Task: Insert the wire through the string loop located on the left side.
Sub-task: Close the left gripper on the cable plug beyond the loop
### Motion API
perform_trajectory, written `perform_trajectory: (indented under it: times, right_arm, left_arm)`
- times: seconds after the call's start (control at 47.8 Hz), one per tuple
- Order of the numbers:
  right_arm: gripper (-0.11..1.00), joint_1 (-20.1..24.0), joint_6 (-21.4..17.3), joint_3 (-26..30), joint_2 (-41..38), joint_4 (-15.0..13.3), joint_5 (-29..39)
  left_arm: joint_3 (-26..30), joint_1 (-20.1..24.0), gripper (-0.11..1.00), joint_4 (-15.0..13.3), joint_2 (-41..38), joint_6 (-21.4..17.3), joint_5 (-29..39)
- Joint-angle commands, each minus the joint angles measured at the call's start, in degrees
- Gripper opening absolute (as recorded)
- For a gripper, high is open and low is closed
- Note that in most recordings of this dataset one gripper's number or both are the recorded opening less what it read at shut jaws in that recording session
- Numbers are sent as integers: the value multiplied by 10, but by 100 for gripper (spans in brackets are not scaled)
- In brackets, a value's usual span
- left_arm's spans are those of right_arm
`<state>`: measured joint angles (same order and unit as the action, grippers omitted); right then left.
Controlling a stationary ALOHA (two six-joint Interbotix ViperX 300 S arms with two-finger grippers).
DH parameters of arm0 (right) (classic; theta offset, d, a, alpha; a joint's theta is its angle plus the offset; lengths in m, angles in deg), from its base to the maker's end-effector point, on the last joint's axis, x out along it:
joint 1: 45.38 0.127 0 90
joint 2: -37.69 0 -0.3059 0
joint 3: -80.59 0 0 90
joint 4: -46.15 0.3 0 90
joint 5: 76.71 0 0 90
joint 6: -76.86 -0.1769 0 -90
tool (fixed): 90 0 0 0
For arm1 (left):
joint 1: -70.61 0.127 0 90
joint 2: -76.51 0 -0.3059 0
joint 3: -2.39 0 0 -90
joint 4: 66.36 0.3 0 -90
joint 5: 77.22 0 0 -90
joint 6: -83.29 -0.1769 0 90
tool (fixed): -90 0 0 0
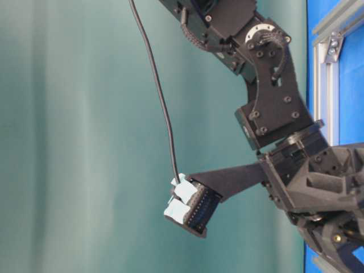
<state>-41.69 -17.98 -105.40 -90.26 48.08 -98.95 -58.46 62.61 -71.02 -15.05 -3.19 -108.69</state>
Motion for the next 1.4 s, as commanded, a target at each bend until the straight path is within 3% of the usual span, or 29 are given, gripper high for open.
perform_trajectory:
  times: [0.0, 0.335, 0.46, 0.523, 0.712, 0.753, 1.235, 1.277, 1.381]
  right_arm:
    - [0, -1, -1, 5, 11, -1, -3]
    - [0, -1, -1, 5, 11, -1, -3]
    - [0, -1, -1, 5, 11, -1, -2]
    - [0, -1, -1, 5, 11, -1, 0]
    - [0, -1, -1, 5, 11, 0, 3]
    - [0, -1, -1, 4, 11, -1, 2]
    - [1, -1, 1, 5, 11, -1, 9]
    - [4, -1, 0, 6, 11, -1, 8]
    - [27, -1, -3, 5, 11, 2, 7]
  left_arm:
    - [4, -1, 87, 2, 8, -1, -3]
    - [5, -7, 86, 2, 8, -3, -3]
    - [6, -9, 80, 2, 9, -2, 5]
    - [9, -9, 67, 2, 11, -2, 10]
    - [11, -11, 13, 2, 14, -4, 12]
    - [11, -11, 7, 2, 14, -4, 12]
    - [11, -11, 8, 2, 14, -4, 13]
    - [11, -11, 8, 2, 14, -4, 12]
    - [11, -11, 8, 2, 14, -4, 12]
